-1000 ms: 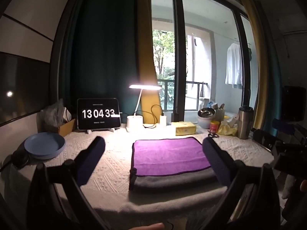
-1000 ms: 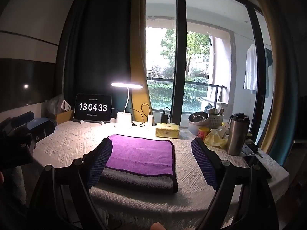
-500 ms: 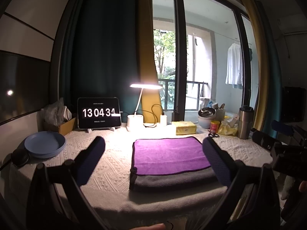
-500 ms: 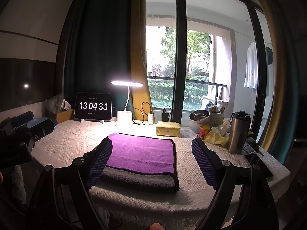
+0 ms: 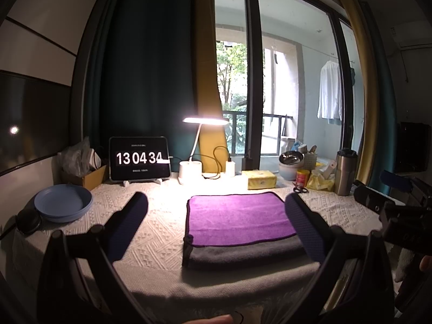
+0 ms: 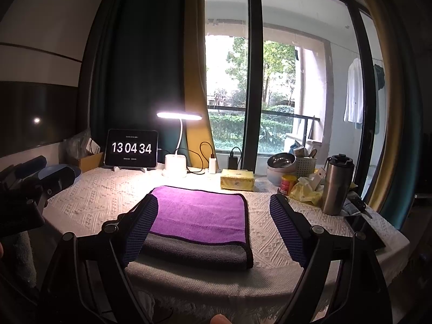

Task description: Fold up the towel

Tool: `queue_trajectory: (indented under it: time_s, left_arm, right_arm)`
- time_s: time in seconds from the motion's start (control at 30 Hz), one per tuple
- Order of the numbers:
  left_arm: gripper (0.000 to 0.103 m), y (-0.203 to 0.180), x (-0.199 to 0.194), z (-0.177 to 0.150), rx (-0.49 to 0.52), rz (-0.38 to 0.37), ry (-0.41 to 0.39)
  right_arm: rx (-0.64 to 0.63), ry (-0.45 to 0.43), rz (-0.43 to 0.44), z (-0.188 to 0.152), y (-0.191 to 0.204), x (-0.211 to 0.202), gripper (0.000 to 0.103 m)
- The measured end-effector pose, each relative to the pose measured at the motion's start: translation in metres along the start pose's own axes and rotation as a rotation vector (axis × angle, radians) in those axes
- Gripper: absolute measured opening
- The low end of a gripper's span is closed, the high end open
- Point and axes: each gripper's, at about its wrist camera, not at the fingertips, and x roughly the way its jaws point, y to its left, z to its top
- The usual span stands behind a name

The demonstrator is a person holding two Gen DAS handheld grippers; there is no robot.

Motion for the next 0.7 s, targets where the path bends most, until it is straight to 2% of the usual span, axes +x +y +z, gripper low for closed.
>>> queue_trajectory:
  time_s: [0.5, 0.7]
  left_arm:
    - [0.102, 0.000, 0.004, -0.004, -0.002, 0.007, 0.017]
    - [0.102, -0.004, 0.021, -0.008, 0.003, 0.010, 0.070]
  right_arm:
    - [0.005, 0.016, 0.004, -0.005, 0.002, 0.005, 0.087]
    - [0.012, 0.038, 0.007, -0.007, -0.003, 0.015, 0.087]
